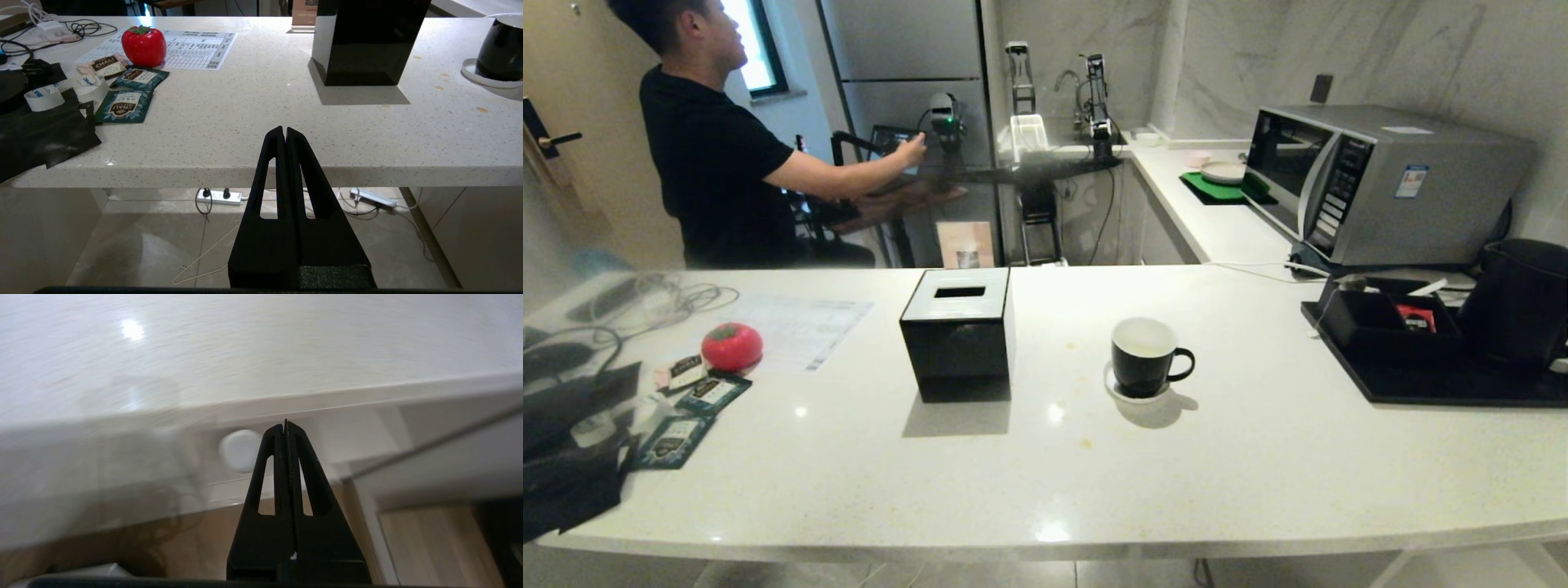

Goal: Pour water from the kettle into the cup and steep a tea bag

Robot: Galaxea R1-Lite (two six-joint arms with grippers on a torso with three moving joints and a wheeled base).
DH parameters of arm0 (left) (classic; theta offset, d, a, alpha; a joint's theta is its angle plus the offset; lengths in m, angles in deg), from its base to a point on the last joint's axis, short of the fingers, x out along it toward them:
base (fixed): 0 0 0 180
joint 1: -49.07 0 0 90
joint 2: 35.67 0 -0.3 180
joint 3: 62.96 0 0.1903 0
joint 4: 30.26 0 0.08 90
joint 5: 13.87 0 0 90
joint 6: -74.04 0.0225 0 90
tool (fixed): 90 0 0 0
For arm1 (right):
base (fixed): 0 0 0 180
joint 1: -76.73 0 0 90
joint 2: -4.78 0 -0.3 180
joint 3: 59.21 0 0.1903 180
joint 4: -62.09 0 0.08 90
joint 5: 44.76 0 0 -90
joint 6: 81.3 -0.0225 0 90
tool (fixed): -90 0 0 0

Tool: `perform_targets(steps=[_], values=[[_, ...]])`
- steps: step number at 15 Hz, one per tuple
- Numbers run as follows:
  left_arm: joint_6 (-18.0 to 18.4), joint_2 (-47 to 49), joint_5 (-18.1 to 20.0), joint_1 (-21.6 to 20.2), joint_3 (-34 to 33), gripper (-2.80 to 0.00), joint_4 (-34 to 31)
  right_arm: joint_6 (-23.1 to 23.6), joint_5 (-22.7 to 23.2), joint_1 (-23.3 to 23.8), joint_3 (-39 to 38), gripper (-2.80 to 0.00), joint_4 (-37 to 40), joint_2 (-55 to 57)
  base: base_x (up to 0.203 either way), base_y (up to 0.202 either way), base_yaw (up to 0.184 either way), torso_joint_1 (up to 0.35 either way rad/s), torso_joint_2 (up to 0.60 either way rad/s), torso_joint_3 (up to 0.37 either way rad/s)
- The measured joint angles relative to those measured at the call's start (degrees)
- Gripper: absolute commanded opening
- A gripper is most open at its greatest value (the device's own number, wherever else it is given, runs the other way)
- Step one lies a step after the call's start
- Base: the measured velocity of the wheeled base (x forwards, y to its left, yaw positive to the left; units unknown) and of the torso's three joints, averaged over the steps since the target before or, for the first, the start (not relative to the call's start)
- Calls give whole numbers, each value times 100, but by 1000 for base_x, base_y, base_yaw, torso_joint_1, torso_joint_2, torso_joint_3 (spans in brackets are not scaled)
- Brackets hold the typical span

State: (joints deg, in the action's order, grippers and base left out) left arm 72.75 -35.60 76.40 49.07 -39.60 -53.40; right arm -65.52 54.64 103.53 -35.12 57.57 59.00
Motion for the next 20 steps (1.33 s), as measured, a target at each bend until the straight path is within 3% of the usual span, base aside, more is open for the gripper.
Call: perform_targets(steps=[5, 8, 12, 16, 20], values=[[0, 0, 0, 0, 0, -280, 0, -364, -42, -1510, -59, -280, 1412, -2026, 0, 0, 0, 0, 0, 0], [0, 0, 0, 0, 0, -280, 1, -592, -340, -2192, -26, -280, 2215, -3143, 0, 0, 0, 0, 0, 0], [0, 0, 0, 0, 0, -280, 0, -653, -728, -2575, 147, -280, 3132, -4493, 0, 0, 0, 0, 0, 0], [-1, 0, -1, 0, 0, -280, 1, -925, -856, -2664, -13, -280, 2779, -5247, 0, 0, 0, 0, 0, 0], [-9, 0, -2, 0, 0, -280, 2, -883, -876, -2670, -63, -280, 2802, -5410, 0, 0, 0, 0, 0, 0]])
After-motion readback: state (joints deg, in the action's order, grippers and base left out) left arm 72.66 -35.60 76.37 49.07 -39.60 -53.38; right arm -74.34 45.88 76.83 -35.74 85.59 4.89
